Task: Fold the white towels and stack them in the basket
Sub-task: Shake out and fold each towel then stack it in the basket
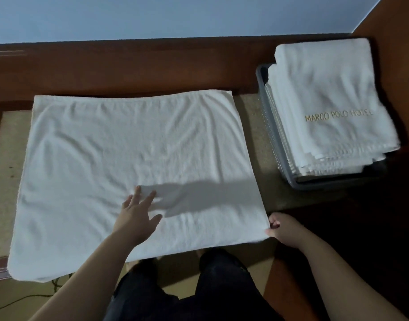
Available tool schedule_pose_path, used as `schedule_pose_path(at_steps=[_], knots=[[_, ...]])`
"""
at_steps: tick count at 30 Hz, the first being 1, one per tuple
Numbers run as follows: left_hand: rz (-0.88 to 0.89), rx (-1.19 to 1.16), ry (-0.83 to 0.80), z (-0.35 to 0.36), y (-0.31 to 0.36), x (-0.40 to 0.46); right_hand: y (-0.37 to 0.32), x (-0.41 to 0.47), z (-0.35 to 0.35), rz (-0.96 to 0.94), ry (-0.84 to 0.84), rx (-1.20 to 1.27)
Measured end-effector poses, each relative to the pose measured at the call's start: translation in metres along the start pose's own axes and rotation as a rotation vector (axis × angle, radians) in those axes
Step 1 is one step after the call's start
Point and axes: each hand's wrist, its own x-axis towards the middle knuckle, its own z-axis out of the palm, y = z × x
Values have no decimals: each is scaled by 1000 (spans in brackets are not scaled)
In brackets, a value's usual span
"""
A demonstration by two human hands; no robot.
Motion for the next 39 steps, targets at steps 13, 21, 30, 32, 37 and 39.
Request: schedule_pose_path(at_steps=[13,21,30,32,37,39], knots=[[-36,-133,214,-84,-199,14,-204,-80,197,21,719,243],[-347,-246,137,-141,-323,22,-403,-116,358,-533,286,-27],[-322,-582,52,-152,-317,94,-504,-105,425,-451,322,-156],[-292,-677,37,-157,-303,108,-517,-105,435,-390,376,-226],[-339,-913,51,-174,-295,134,-531,-104,447,-324,390,-274],[-367,-967,44,-180,-301,137,-531,-106,446,-318,388,-283]])
